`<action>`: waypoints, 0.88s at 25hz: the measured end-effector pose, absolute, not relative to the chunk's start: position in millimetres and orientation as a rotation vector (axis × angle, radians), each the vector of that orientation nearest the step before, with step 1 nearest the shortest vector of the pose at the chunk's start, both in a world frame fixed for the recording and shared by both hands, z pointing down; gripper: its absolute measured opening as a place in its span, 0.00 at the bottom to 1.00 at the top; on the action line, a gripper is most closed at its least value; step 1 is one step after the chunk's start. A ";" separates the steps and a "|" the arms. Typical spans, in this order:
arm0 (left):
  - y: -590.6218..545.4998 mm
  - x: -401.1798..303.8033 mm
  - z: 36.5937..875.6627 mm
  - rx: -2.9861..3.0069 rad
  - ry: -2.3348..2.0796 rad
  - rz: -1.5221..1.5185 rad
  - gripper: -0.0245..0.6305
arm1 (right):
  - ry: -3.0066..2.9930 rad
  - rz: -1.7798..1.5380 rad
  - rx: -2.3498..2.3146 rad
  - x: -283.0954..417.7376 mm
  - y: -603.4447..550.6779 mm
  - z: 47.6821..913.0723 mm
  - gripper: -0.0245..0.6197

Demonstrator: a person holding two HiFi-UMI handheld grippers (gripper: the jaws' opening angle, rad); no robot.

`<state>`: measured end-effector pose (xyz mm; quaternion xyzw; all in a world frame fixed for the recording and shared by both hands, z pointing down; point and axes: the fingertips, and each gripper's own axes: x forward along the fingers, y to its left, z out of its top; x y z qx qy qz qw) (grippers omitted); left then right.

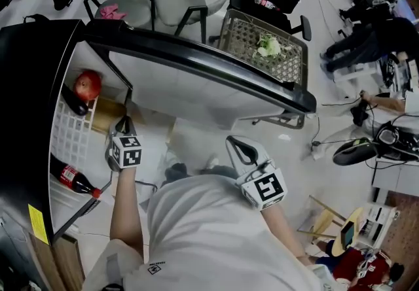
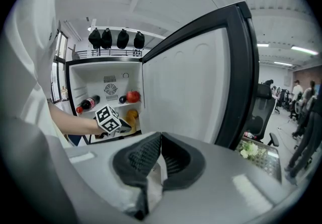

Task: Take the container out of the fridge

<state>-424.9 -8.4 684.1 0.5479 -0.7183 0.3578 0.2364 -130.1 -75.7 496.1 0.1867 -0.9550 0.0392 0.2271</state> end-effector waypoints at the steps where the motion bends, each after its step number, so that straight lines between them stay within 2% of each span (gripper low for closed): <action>1: -8.5 -421.2 682.3 1.508 -1.967 0.988 0.08 | -2.633 0.109 0.511 -127.7 -76.3 495.8 0.04; 13: -9.1 -363.7 656.0 1.561 -1.946 0.954 0.08 | -2.668 0.122 0.465 -95.3 -85.4 493.5 0.04; 22: -19.0 -303.3 626.4 1.667 -1.894 0.814 0.08 | -2.708 0.142 0.451 -68.5 -92.6 490.2 0.04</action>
